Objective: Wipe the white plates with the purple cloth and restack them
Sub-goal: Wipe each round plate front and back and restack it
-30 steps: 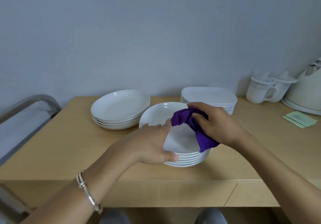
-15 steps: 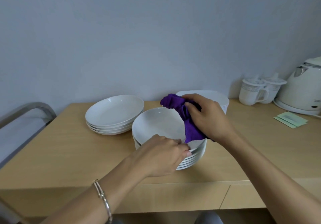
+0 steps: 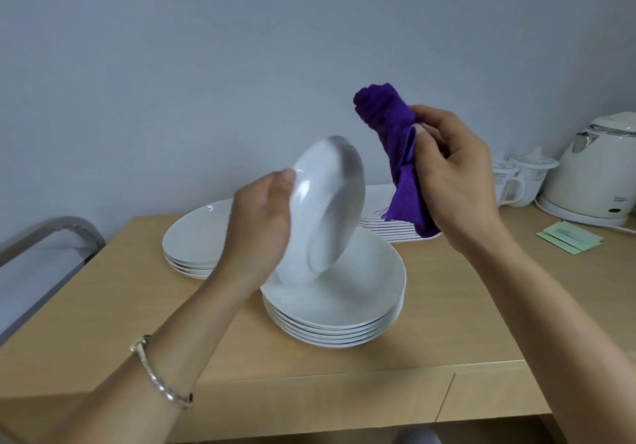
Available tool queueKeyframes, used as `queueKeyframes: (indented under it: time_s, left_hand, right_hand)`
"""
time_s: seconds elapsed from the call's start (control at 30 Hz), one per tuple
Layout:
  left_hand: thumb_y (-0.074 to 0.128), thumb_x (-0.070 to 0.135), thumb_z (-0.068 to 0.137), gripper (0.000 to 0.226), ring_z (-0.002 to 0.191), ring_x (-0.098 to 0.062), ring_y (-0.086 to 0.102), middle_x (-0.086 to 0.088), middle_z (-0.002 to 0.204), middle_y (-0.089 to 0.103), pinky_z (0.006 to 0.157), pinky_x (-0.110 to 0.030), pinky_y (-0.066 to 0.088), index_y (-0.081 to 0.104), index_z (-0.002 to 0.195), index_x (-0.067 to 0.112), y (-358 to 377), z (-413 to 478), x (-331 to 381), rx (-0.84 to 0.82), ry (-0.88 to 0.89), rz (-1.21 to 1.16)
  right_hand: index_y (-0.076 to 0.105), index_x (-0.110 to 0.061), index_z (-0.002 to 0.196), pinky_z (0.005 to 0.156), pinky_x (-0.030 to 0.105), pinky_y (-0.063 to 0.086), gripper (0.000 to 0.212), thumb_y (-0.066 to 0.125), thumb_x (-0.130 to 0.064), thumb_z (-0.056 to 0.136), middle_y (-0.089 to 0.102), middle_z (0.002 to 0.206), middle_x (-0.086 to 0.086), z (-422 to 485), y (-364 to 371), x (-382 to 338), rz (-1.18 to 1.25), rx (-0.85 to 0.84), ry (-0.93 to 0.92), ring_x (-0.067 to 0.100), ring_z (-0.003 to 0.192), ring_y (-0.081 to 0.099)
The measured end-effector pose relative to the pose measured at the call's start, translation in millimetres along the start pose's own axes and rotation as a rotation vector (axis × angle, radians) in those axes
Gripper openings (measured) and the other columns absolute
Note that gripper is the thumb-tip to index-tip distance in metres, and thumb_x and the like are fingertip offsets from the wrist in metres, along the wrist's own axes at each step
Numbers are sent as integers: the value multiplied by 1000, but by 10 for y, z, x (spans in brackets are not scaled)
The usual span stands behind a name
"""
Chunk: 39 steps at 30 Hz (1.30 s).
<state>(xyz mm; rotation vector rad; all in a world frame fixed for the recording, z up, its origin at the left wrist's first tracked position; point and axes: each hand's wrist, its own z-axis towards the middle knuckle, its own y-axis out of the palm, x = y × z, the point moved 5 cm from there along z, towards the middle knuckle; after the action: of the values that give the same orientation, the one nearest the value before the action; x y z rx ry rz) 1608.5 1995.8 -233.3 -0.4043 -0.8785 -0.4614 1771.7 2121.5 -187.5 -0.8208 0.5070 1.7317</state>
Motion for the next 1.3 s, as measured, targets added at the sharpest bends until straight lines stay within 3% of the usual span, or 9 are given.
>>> queueKeyframes:
  time_s: [0.17,0.33,0.43,0.57,0.77,0.93,1.03,1.13,1.3]
  left_hand:
    - [48,28,104,28,97,-27,68,-9,106,71,94,-43,52,65,106,6,-50,-34,-556,194,-687,-692]
    - [44,24,106,30,98,-26,68,-12,113,69,81,-38,55,60,120,4,9,-281,-878,276,-860,-812]
    - [41,22,107,29,87,-21,68,-11,103,71,71,-35,54,61,115,3,28,-342,-906,274,-882,-803]
    - [39,17,107,27,85,-19,67,-9,98,71,74,-32,52,63,101,5,-25,-311,-922,188,-839,-647]
    - [45,41,102,62,143,-3,27,13,155,30,115,-22,19,26,156,17,-196,-292,-883,-181,-436,158]
    - [73,70,41,148,140,9,11,27,149,11,114,-22,21,-12,155,30,-134,-464,-1006,-495,-444,190]
    - [83,60,34,121,130,12,28,30,141,27,105,-16,33,18,136,55,-100,-462,-999,-508,-324,162]
    - [89,45,41,108,133,-5,42,15,140,46,106,-35,43,36,135,45,-84,-447,-1006,-467,-229,68]
    - [83,58,30,148,138,6,17,24,149,17,113,-24,24,4,154,40,-121,-523,-1065,-450,-380,157]
  right_hand:
    - [60,-43,95,76,29,50,28,47,-18,96,69,90,-11,-82,148,121,-76,-99,46,8,81,63]
    - [57,-45,94,72,5,39,28,47,-19,96,63,86,-29,-162,282,266,-187,-241,71,-13,83,57]
    - [63,-37,107,70,-3,35,26,47,-19,96,59,86,-32,-213,372,393,-264,-325,88,-22,81,52]
    - [64,-30,116,75,3,36,30,46,-18,96,68,99,-13,-261,541,548,-337,-431,103,-1,88,55]
    - [59,-35,125,87,22,38,36,42,-20,98,65,114,-5,-352,775,731,-494,-612,79,14,106,54]
    - [45,-44,133,104,41,35,41,42,-46,92,50,131,-3,-459,883,815,-677,-647,32,23,124,40]
    - [47,-40,133,104,39,34,40,47,-44,93,48,130,-2,-532,952,690,-684,-661,-49,23,121,39]
    - [53,-35,129,102,38,36,36,50,-39,94,50,124,-3,-564,1110,574,-588,-759,-137,20,118,43]
    - [57,-31,123,96,43,40,32,50,-39,92,52,116,5,-231,1037,870,-740,-624,-9,30,110,48]
